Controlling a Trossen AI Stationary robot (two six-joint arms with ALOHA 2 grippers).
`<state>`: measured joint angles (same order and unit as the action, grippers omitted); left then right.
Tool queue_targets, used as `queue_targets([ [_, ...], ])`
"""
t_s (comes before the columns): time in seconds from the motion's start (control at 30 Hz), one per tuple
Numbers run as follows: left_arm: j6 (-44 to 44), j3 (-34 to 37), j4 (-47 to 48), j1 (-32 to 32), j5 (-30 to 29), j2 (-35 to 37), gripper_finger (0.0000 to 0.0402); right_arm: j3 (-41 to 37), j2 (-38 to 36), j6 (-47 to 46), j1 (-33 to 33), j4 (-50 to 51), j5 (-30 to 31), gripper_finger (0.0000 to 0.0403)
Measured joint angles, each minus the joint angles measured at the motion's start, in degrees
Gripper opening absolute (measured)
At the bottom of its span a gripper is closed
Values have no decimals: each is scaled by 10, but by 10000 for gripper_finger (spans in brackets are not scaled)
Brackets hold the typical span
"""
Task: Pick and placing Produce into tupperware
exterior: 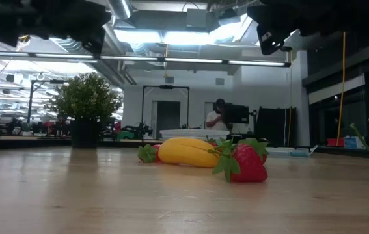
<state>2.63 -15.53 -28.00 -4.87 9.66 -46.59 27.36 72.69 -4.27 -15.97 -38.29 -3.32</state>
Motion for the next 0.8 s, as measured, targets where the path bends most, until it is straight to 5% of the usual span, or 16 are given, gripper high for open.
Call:
queue_targets([
  [0.2,2,31,0,-4,-4,34,45,30,0,4,-9,46,29,122],
  [0.4,2,46,3,-4,-26,35,35,144,9,2,-21,318,107,122],
  [0.8,2,48,4,-4,-46,35,21,263,110,-19,-3,503,83,122],
])
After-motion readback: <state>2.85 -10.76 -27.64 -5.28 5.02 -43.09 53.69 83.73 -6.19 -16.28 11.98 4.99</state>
